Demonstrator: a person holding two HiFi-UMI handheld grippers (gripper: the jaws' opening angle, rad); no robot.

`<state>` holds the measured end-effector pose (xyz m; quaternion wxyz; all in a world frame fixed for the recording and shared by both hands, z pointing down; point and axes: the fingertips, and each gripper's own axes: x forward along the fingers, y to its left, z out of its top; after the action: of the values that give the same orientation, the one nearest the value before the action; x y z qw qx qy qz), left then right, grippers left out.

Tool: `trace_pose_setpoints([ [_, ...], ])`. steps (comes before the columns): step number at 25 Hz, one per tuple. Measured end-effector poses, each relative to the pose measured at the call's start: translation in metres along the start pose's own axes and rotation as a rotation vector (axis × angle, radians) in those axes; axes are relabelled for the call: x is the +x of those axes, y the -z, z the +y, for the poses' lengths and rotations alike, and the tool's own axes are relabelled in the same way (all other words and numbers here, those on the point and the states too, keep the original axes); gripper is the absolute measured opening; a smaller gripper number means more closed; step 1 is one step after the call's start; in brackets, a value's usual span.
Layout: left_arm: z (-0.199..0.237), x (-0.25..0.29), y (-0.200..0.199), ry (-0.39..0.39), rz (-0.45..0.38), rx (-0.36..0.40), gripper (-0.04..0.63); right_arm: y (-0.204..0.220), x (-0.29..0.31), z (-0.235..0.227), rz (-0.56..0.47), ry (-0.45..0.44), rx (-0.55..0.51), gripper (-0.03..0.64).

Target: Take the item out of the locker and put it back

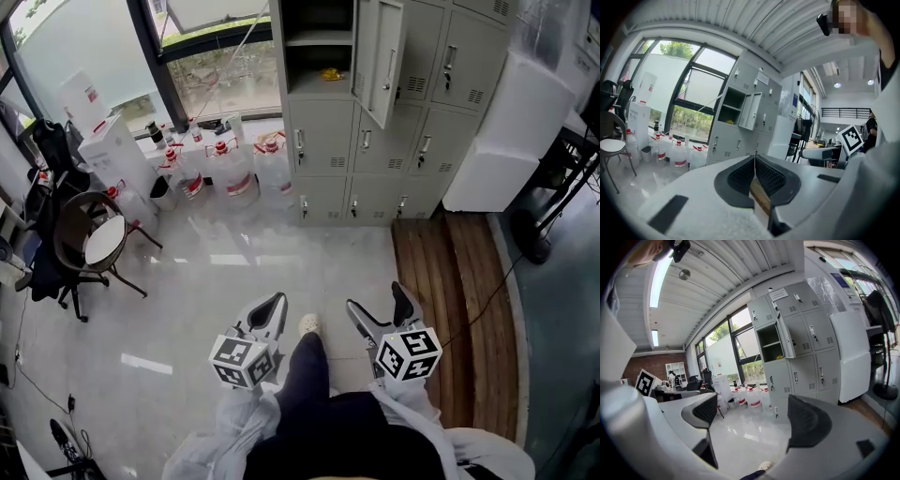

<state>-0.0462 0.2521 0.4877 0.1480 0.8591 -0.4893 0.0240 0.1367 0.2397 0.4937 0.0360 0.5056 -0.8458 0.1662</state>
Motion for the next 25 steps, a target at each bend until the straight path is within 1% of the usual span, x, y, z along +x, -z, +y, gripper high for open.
trace_pose_setpoints([
  [5,0.028,0.043,-0.021,-0.003,-0.006,0.001,0.011,-0.020,0.045,-0.014,-0.001,-0.009,-0.002,0.469],
  [10,0.055,0.085,-0.056,0.011,-0.014,0.018,0.011,-0.051,0.090,-0.027,-0.011,-0.009,-0.004,0.469],
  [13,0.071,0.109,-0.071,0.016,-0.020,0.020,0.011,-0.064,0.118,-0.036,-0.008,-0.009,-0.003,0.469],
  [19,0.110,0.149,-0.085,0.018,0.000,-0.001,0.011,-0.083,0.175,-0.046,0.007,-0.007,0.004,0.469],
  [25,0.149,0.187,-0.096,0.023,0.001,-0.007,0.011,-0.092,0.226,-0.059,0.009,0.005,0.011,0.469],
])
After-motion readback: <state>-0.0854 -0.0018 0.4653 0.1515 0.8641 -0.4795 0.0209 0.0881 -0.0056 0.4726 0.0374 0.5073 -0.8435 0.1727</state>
